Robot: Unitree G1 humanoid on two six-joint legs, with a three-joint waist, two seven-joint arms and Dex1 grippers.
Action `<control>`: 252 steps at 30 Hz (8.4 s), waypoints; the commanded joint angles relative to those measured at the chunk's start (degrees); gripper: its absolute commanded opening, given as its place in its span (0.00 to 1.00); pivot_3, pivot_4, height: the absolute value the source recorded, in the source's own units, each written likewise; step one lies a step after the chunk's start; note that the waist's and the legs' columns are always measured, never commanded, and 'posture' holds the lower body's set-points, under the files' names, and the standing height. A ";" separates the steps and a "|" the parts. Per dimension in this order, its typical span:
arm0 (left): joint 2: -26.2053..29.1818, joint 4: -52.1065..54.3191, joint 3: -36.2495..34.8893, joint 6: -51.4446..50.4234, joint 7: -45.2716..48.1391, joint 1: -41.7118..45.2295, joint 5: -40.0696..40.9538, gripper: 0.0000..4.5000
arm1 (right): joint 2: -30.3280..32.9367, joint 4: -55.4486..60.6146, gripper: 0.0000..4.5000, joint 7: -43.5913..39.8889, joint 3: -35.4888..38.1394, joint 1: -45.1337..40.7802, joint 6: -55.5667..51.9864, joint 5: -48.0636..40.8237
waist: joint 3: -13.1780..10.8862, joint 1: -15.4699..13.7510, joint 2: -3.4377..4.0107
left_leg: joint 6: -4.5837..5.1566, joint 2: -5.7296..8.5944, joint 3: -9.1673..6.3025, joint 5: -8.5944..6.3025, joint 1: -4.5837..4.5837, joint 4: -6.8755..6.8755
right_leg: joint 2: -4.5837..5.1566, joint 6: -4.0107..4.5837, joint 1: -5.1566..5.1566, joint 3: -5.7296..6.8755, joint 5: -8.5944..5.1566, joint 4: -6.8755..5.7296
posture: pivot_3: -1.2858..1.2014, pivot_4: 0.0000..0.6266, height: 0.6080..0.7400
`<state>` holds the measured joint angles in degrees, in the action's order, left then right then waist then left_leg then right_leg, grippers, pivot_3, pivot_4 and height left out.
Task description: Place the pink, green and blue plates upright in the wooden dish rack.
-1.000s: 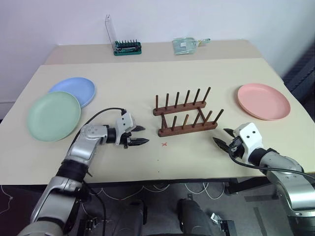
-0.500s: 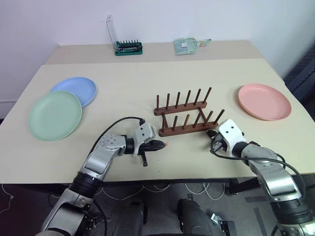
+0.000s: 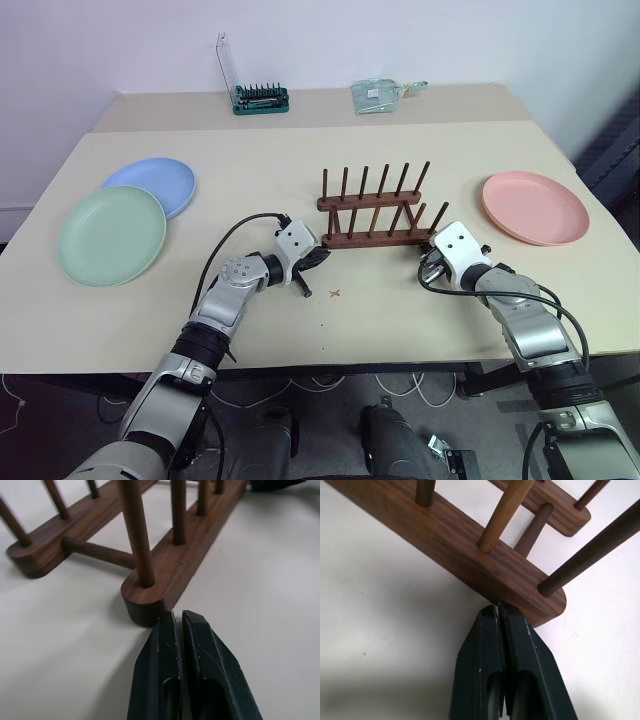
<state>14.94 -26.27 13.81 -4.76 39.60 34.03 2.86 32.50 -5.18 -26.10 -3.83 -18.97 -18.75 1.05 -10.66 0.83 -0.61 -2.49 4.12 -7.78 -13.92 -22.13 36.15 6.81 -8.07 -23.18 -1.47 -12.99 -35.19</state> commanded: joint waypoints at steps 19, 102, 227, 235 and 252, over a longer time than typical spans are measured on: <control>2.98 24.45 -1.25 -8.87 16.46 -10.98 14.28 0.04 | 17.43 -11.15 0.87 -0.20 9.75 -0.33 7.39 5.91 | -0.07 0.01 0.12 | 0.01 -0.02 0.09 -0.01 -0.18 0.02 | 0.01 0.02 -0.16 -0.03 0.00 0.01 | 0.52 0.24 1.00; 3.86 24.12 -19.60 -7.44 -5.22 -8.54 14.06 0.04 | 13.73 21.46 0.54 -9.68 11.24 -22.86 -3.32 -24.77 | -0.14 0.13 0.22 | 0.08 -0.05 0.07 -0.04 -0.27 -0.03 | 0.00 0.01 -0.31 -0.01 0.00 0.03 | 0.52 0.24 1.00; 17.12 42.89 -26.00 -22.44 -4.81 -16.27 29.69 0.53 | -13.94 30.80 0.00 -0.63 16.60 -21.24 -26.47 -43.68 | -0.27 0.15 -0.50 | -0.30 -0.07 -0.19 0.15 -0.32 -0.31 | -0.06 0.21 -0.48 0.07 0.08 -0.01 | 0.52 0.24 1.00; 17.58 45.31 -22.41 -25.25 0.75 -18.09 32.97 0.53 | -14.76 26.70 0.00 8.72 21.69 -20.07 -32.88 -50.48 | -0.29 0.19 -0.39 | -0.29 -0.08 -0.10 0.16 -0.32 -0.38 | -0.05 0.21 -0.53 0.05 0.09 0.00 | 0.52 0.24 1.00; 16.43 47.30 -21.97 -25.42 0.03 -19.64 32.94 0.53 | -15.62 16.06 0.00 21.44 24.24 -23.79 -39.32 -56.96 | -0.30 0.16 -0.38 | -0.28 -0.08 -0.09 0.16 -0.32 -0.40 | -0.05 0.20 -0.53 0.05 0.09 0.00 | 0.52 0.24 1.00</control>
<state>31.42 18.66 -7.86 -30.75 39.74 14.23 35.58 17.20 9.77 -5.43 19.35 -40.78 -58.04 -54.31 -10.96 0.99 -0.99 -2.77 4.03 -7.86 -13.76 -22.45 35.74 6.77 -7.87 -23.72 -1.42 -12.90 -35.19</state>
